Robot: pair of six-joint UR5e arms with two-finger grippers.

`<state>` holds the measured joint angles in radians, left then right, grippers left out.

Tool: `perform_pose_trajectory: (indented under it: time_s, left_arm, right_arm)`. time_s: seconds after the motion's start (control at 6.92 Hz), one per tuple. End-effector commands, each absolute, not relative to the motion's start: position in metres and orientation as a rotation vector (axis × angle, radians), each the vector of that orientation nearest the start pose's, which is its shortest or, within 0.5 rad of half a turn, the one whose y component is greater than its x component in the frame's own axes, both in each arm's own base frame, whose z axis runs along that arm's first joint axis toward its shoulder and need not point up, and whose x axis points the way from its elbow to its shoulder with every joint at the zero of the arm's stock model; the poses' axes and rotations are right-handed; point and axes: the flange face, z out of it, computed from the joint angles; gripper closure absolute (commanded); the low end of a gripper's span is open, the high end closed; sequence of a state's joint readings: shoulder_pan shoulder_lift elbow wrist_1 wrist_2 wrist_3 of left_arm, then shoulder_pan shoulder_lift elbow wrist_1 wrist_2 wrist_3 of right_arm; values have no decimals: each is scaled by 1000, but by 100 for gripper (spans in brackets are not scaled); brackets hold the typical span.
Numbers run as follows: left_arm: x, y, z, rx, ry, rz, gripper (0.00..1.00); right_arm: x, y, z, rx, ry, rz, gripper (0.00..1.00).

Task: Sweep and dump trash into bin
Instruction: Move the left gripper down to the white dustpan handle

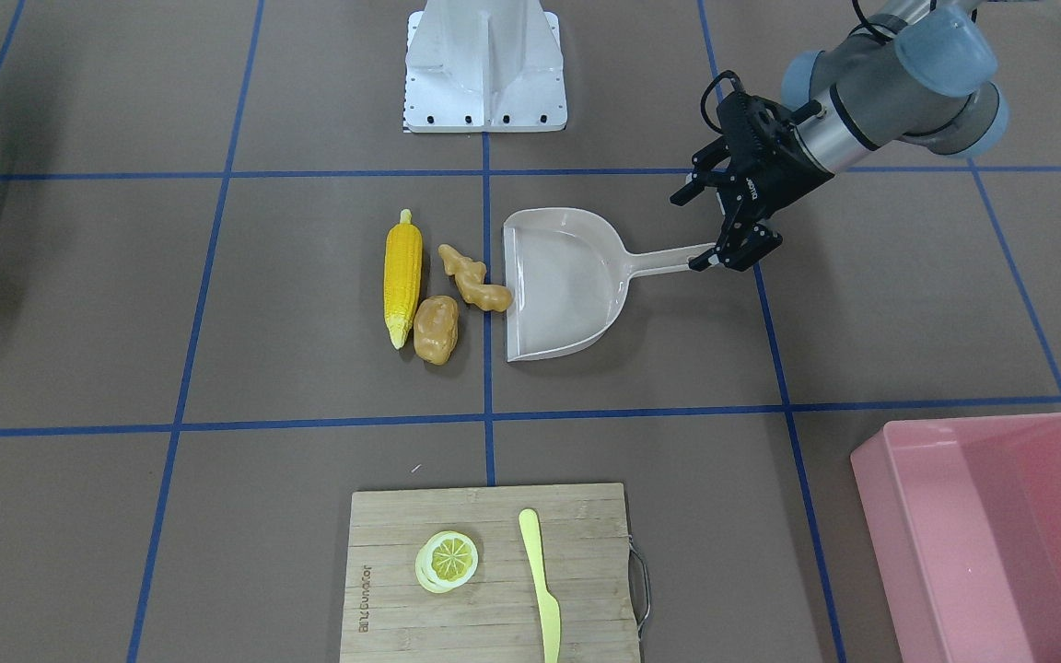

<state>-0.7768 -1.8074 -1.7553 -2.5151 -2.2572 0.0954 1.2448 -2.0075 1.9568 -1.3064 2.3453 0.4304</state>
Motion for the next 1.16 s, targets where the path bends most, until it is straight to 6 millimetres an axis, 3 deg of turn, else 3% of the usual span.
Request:
perform_pose_trajectory:
  time_s: [0.0,0.29,0.43,0.58,1.01]
  left_arm:
    - [390,-416,367,1172,1053,1204,2]
    - [409,-397,369,1165,1153,1120,2]
    - [410,-397,370,1171,1146,1134,2]
    - [409,-396,373,1161,1146,1146,2]
    - [399,-411,377,1119,1116,1107,2]
  right_arm:
    - [-69,-326,617,-107,-747,20,0]
    - [-80,-324,628,-108,-713,24,0]
    - [-85,-320,658,-90,-733,14,0]
    - [-99,-313,668,-73,-767,37,0]
    - [-116,-305,668,-90,-767,-9,0]
